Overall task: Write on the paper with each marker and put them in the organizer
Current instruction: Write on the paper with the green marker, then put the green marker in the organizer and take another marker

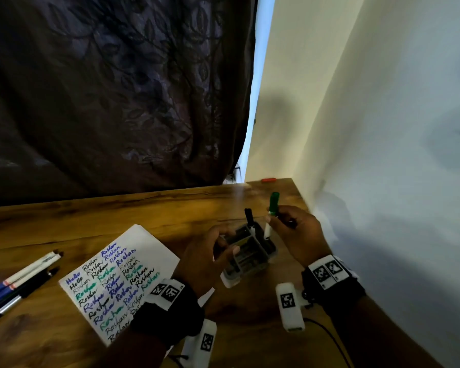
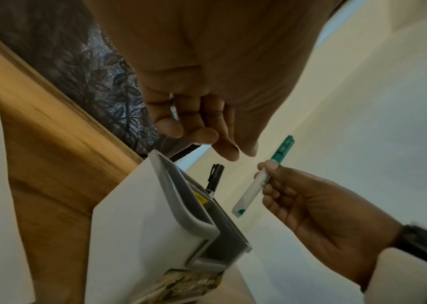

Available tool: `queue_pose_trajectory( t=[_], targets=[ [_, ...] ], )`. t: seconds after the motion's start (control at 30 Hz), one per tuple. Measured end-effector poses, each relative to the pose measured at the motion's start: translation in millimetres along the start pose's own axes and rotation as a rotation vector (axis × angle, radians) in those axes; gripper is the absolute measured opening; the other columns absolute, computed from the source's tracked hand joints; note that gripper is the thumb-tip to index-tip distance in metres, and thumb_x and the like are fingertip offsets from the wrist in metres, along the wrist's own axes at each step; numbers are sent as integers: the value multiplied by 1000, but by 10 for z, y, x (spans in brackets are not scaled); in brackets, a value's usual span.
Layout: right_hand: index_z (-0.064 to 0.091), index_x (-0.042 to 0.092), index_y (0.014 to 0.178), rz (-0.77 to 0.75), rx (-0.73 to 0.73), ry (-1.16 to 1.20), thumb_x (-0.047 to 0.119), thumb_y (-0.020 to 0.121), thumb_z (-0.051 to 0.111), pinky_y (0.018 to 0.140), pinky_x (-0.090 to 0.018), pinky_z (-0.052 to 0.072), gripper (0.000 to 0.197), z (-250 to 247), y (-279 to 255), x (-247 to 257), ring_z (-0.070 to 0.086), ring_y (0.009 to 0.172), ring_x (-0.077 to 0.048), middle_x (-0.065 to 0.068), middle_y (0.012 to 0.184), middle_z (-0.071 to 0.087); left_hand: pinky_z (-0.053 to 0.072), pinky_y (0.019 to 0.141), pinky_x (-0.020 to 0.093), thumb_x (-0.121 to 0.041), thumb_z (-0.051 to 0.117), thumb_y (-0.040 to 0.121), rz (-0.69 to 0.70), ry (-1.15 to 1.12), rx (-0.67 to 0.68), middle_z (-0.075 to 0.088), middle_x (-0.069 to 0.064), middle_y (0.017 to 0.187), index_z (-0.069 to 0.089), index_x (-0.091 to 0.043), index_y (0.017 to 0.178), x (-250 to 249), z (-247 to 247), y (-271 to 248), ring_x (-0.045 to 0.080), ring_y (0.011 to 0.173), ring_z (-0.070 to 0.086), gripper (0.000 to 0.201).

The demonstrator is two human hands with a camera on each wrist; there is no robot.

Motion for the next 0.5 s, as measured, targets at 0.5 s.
queue_pose_trajectory(
  t=[0.5],
  targets=[
    [67, 31, 108, -48, 179, -252, 49, 84, 67, 68, -18, 47, 30, 400, 163, -423, 57, 80, -2, 10, 108, 59, 55, 54, 24, -38, 59, 95, -129, -47, -27, 68, -19, 86, 55, -34, 117, 178, 68, -43, 10, 63, 69, 23]
  ],
)
Point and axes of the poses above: each hand's wrist, its own y-axis towards the middle knuckle, its own z-axis out of the palm, x = y × z, the point moved 5 cm from there along y, towards the middle knuckle
